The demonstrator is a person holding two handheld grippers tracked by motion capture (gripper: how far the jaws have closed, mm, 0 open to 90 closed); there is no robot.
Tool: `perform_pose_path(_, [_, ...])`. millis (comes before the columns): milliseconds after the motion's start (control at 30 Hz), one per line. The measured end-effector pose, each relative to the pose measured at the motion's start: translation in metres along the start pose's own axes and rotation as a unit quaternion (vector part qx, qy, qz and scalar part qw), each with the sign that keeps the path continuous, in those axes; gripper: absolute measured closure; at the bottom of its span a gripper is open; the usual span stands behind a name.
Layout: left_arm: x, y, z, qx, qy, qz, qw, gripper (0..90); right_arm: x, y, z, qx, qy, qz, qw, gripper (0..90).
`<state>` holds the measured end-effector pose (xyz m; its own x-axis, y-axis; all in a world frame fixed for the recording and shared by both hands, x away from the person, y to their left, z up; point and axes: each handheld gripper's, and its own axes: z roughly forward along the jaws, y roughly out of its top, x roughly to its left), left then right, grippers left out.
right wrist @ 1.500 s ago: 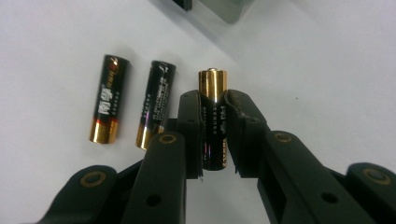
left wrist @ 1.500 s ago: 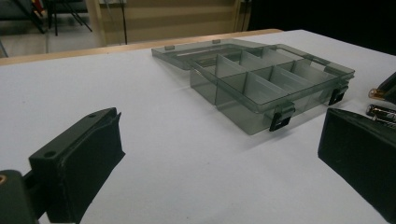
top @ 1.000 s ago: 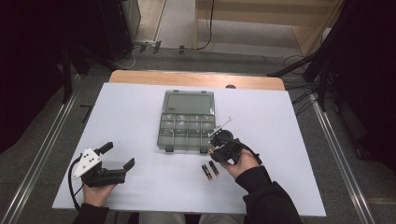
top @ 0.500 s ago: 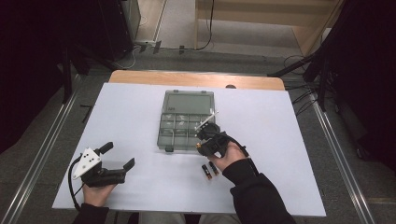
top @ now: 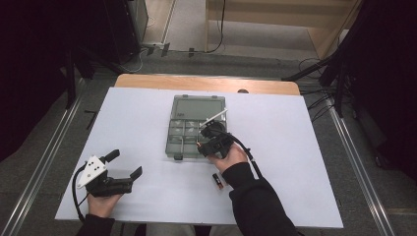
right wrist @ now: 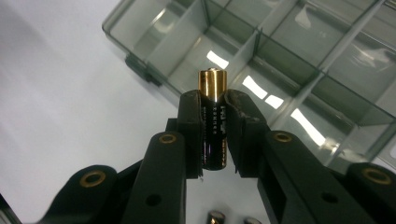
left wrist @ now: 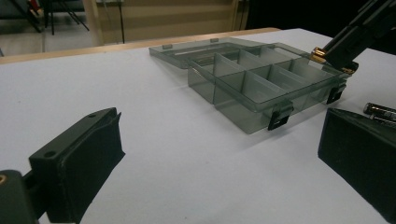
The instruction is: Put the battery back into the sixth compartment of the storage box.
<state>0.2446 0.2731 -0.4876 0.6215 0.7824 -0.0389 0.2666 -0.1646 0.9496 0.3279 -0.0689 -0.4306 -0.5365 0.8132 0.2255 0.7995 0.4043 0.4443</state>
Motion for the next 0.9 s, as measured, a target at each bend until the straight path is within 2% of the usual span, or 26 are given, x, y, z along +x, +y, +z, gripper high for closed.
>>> perform_pose_path(133, [0.000, 0.000, 0.000, -0.001, 0.000, -0.001, 1.0000, 0.0, 0.000, 0.002, 0.003, -0.009, 0.009, 0.019, 0.9997, 77.6])
perform_pose_path(333, [0.000, 0.000, -0.001, -0.002, 0.000, -0.004, 1.0000, 0.0, 0.002, 0.005, 0.013, -0.024, 0.040, 0.051, 0.9976, 77.7])
perform_pose_path(467, [0.000, 0.000, -0.001, -0.002, -0.001, -0.004, 1.0000, 0.0, 0.003, 0.007, 0.018, -0.029, 0.048, 0.066, 0.9962, 77.6])
perform_pose_path(600, [0.000, 0.000, -0.002, -0.002, 0.000, -0.005, 1.0000, 0.0, 0.002, 0.007, 0.021, -0.034, 0.044, 0.084, 0.9949, 77.6])
perform_pose_path(633, [0.000, 0.000, -0.003, -0.005, -0.002, -0.008, 1.0000, 0.0, 0.002, 0.008, 0.021, -0.040, 0.043, 0.097, 0.9935, 77.6])
perform_pose_path(667, [0.000, 0.000, -0.003, -0.005, -0.002, -0.008, 1.0000, 0.0, 0.002, 0.008, 0.021, -0.040, 0.043, 0.097, 0.9935, 77.6])
perform_pose_path(733, [0.000, 0.000, -0.003, -0.008, -0.005, -0.010, 0.9999, 0.0, 0.000, 0.009, 0.021, -0.048, 0.050, 0.110, 0.9915, 77.6])
perform_pose_path(833, [0.001, 0.000, -0.004, -0.009, -0.007, -0.012, 0.9999, 0.0, -0.003, 0.012, 0.021, -0.060, 0.065, 0.138, 0.9865, 77.6])
perform_pose_path(900, [0.001, 0.000, -0.003, -0.011, -0.008, -0.016, 0.9998, 0.0, -0.005, 0.014, 0.022, -0.061, 0.065, 0.156, 0.9838, 77.6])
